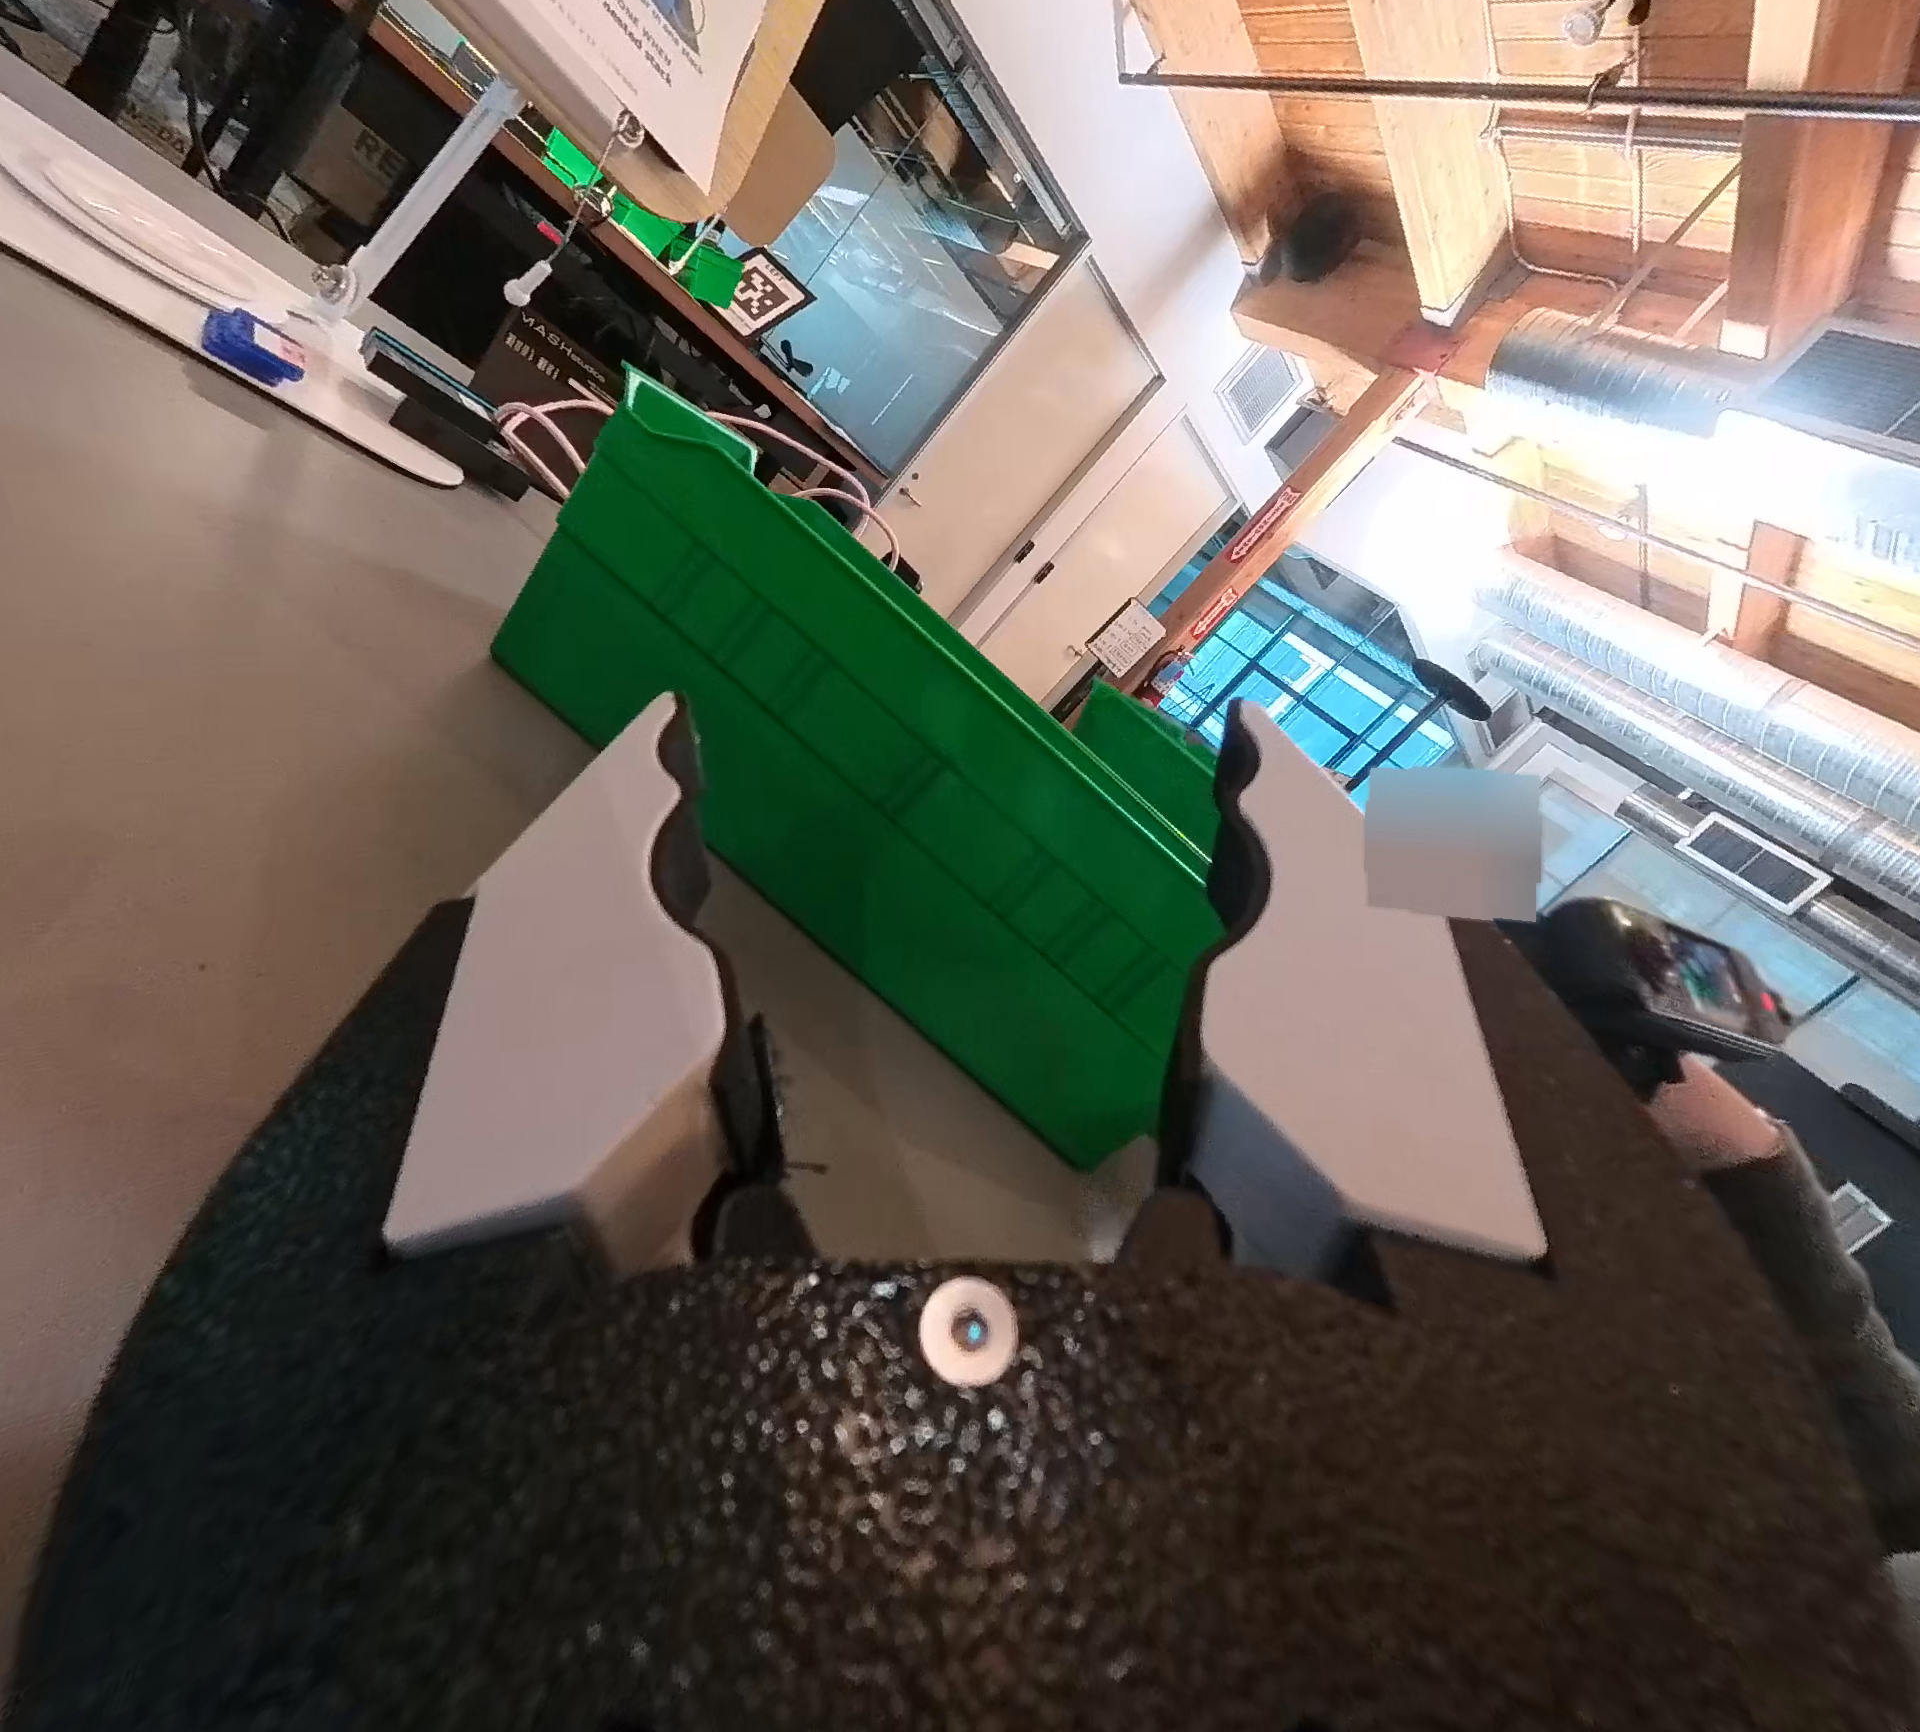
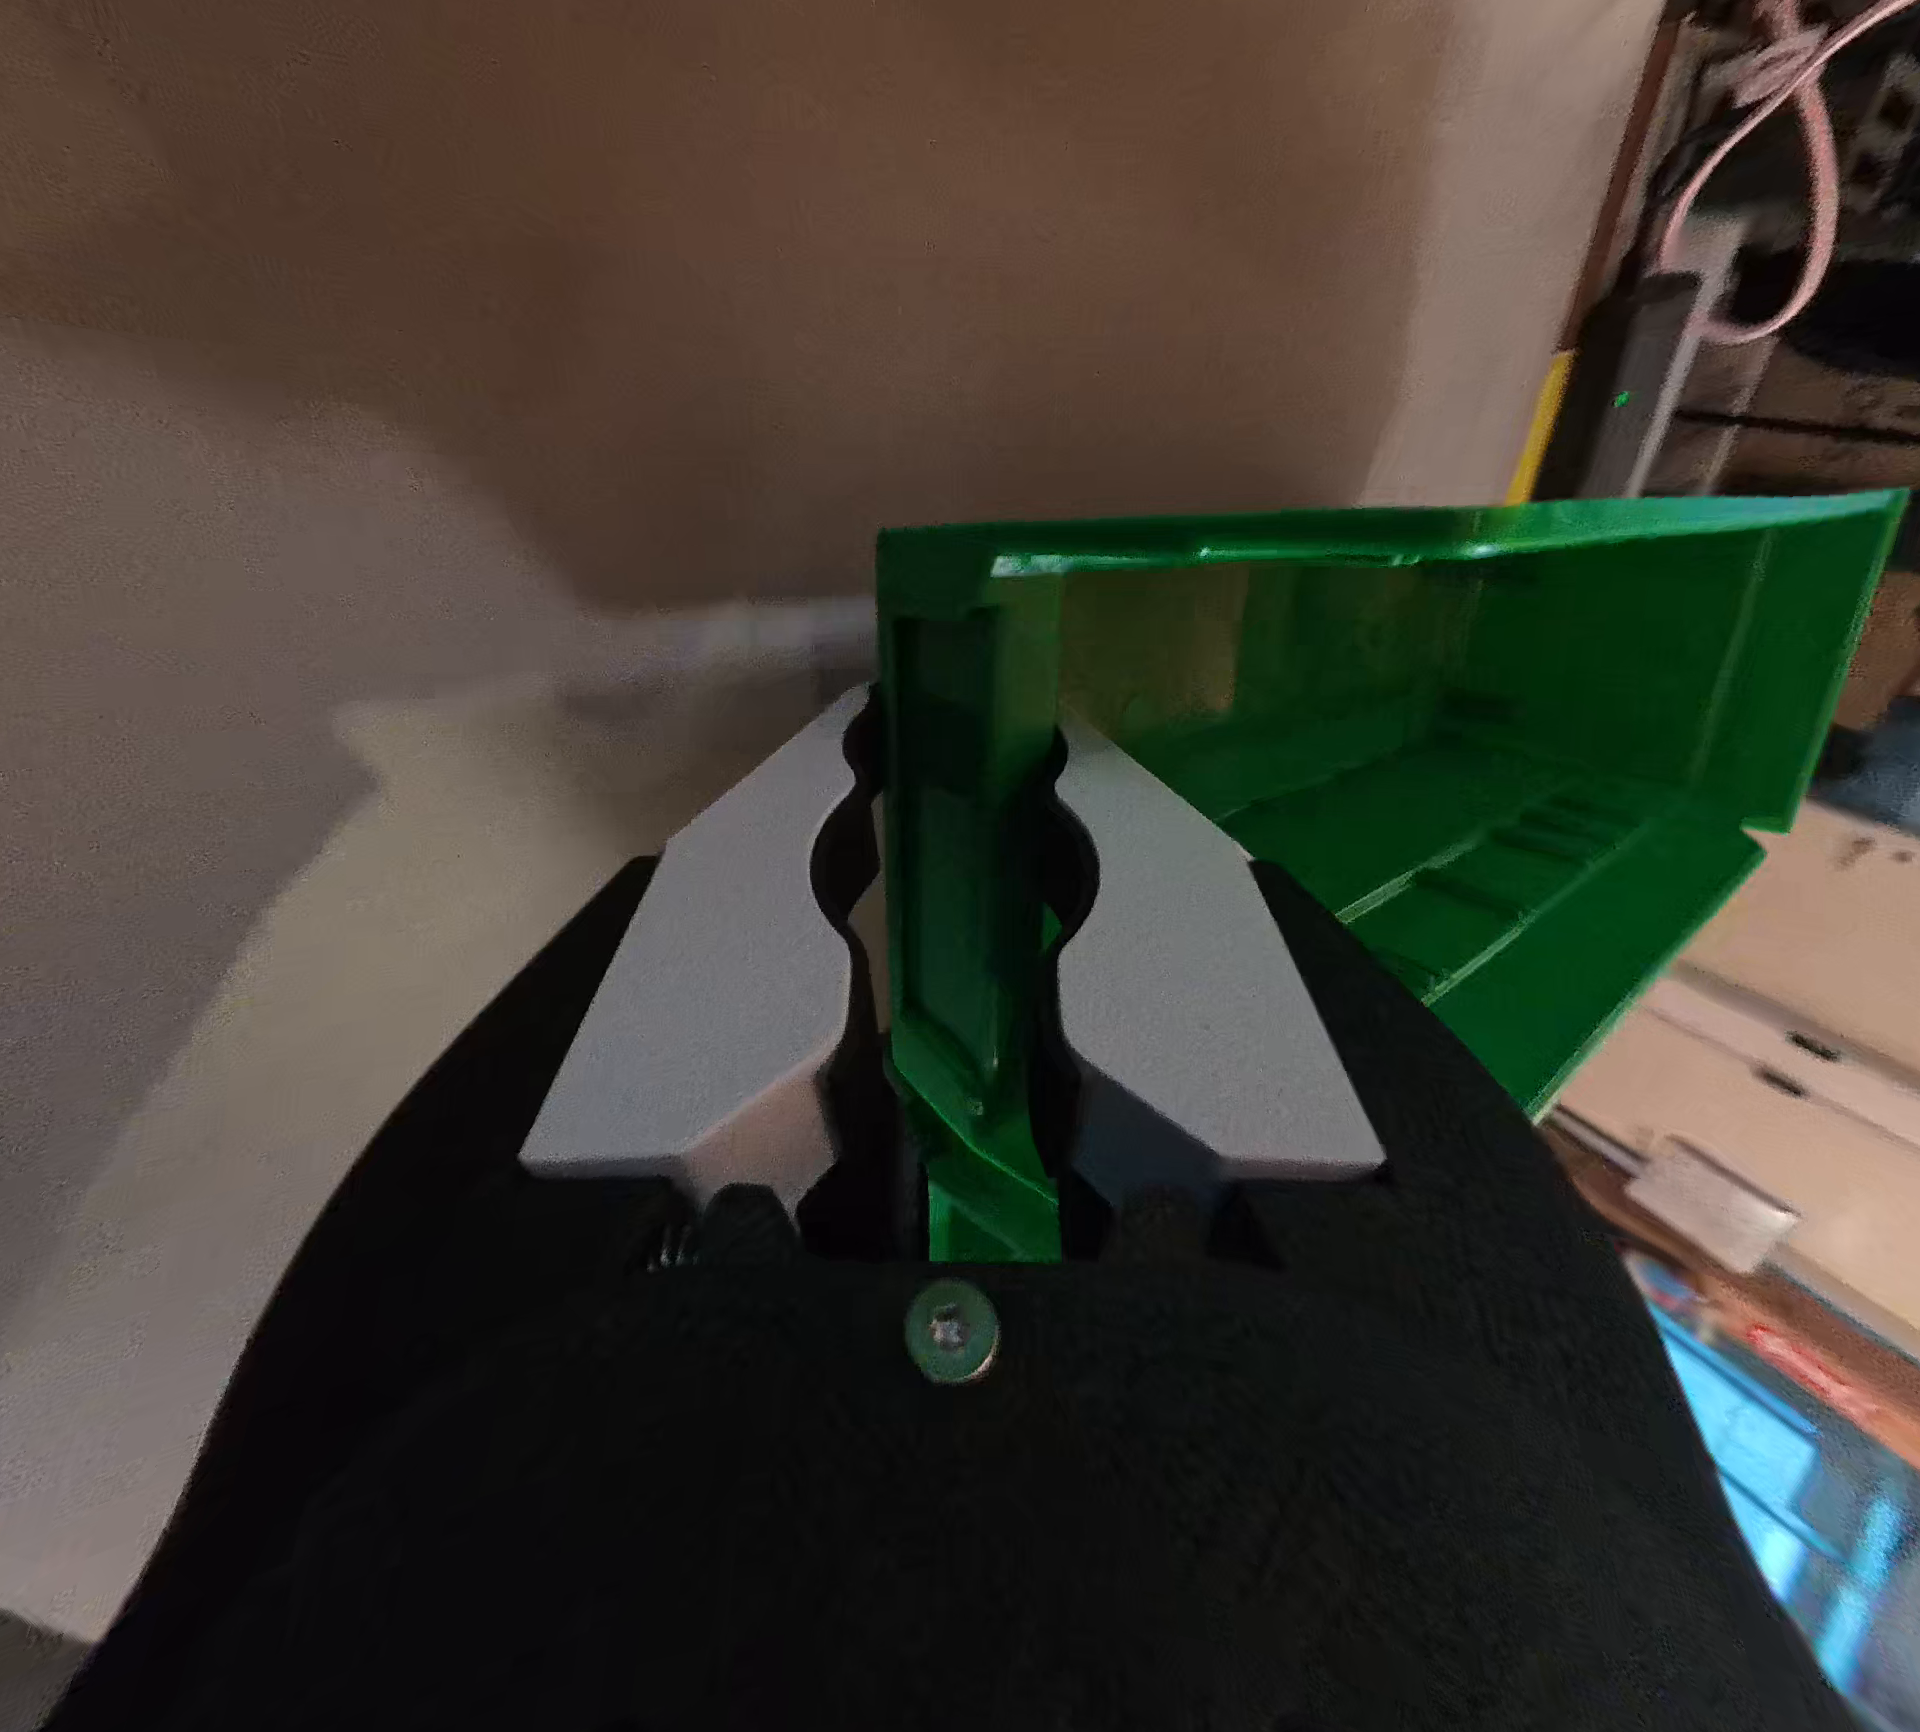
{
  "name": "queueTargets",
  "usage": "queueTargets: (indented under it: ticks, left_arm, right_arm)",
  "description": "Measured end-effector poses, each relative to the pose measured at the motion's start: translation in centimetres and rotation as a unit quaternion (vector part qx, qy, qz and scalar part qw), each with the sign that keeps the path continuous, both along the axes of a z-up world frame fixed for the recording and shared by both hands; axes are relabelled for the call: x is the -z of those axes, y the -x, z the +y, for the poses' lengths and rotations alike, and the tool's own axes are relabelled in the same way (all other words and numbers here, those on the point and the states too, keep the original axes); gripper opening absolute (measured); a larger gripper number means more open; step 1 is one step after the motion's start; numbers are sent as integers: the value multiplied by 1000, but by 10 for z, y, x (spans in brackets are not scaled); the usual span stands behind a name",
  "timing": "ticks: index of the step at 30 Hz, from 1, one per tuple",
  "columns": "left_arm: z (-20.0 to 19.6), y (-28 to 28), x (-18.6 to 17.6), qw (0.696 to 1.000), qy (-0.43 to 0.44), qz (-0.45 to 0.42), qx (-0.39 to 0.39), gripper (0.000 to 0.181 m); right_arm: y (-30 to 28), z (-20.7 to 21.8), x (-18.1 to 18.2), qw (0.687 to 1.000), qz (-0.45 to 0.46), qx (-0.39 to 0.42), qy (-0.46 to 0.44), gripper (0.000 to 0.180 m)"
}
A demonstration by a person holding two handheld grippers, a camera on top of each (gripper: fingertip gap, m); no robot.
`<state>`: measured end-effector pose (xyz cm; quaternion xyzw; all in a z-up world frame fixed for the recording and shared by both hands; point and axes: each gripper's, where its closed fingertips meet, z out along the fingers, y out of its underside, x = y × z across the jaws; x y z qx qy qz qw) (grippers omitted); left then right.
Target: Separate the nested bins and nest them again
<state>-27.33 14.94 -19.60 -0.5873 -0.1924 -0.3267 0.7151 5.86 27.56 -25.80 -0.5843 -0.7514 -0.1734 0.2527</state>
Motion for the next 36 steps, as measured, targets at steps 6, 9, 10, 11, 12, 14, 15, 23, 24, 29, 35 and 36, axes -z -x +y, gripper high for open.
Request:
queueTargets:
  ticks: [6, 9, 10, 11, 12, 14, 15, 23, 24, 29, 35, 36]
  left_arm:
    - [0, 0, 0, 1000, 0, 0, 0, 97]
    - [0, 0, 0, 1000, -1, 0, 0, 98]
    - [0, 0, 0, 1000, -1, -1, 0, 97]
    - [0, 0, 0, 1000, -2, -1, 0, 97]
    - [0, 0, 0, 1000, -2, -2, 0, 97]
    - [0, 0, 0, 1000, -2, -1, 0, 97]
    - [0, 0, 0, 1000, -1, -1, 1, 98]
    - [-1, 0, -1, 1000, -6, -5, 2, 97]
    - [-1, 0, -1, 1000, -6, -5, 3, 97]
    - [-1, -1, -1, 1000, -4, -4, 4, 97]
    - [0, 0, -1, 1000, -4, -4, 4, 97]
    - [0, 0, -1, 1000, -3, -4, 4, 97]
  right_arm:
    - [29, -18, -47, 994, 37, -91, -50, 25]
    - [51, -33, -74, 983, 74, -154, -65, 25]
    - [61, -40, -83, 978, 90, -179, -65, 25]
    - [70, -47, -90, 971, 106, -203, -63, 25]
    - [79, -55, -96, 965, 117, -227, -59, 25]
    - [96, -70, -101, 952, 123, -275, -52, 25]
    - [104, -78, -101, 946, 122, -298, -47, 25]
    - [147, -107, -75, 911, 77, -404, -17, 25]
    - [150, -105, -72, 910, 69, -407, -22, 25]
    - [157, -100, -59, 906, 53, -421, -3, 25]
    - [158, -102, -54, 889, 57, -453, 23, 25]
    - [159, -103, -53, 888, 60, -456, 32, 25]
